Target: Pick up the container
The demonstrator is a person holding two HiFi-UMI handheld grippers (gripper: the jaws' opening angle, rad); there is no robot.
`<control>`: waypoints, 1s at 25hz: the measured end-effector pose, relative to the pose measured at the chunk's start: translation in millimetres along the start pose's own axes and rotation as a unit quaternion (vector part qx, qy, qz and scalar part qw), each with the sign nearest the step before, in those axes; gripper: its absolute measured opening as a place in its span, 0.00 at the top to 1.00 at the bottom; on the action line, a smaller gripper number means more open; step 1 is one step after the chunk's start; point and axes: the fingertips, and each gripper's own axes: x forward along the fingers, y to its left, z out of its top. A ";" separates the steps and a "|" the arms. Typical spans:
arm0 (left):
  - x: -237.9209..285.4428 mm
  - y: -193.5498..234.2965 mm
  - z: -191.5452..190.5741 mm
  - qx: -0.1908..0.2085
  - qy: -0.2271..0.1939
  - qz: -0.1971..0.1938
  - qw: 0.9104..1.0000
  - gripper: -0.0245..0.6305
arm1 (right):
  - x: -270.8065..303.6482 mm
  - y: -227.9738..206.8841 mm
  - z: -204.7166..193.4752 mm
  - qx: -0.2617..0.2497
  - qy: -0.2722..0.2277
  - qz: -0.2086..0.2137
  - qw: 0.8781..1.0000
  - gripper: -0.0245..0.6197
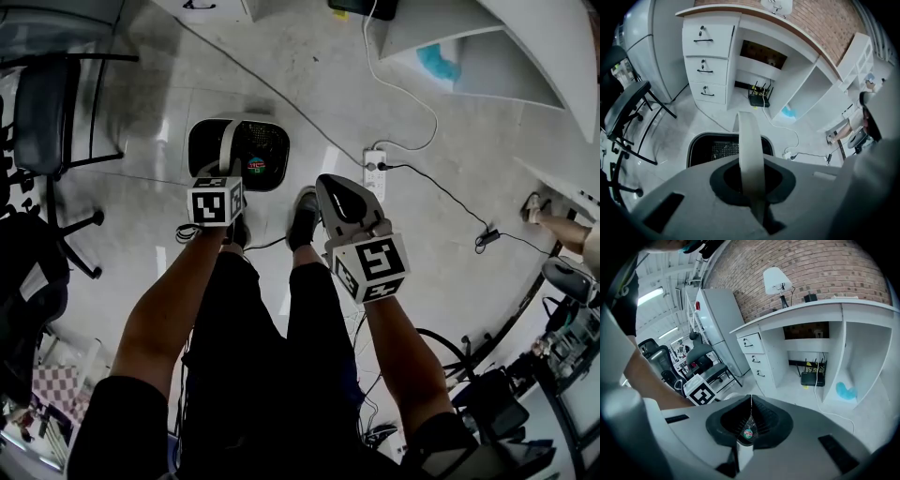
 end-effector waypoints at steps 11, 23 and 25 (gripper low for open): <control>-117.4 -16.7 34.8 -0.016 -0.022 -0.015 1.000 0.95 | -51.0 24.0 61.5 -0.016 -0.026 -0.021 0.999 0.95; -240.7 -53.7 75.4 -0.023 -0.057 -0.025 0.998 0.95 | -108.7 51.6 118.9 -0.018 -0.052 -0.025 0.998 0.95; -260.0 -63.3 78.7 -0.025 -0.059 -0.031 0.997 0.95 | -119.7 53.8 127.4 -0.014 -0.058 -0.030 0.998 0.95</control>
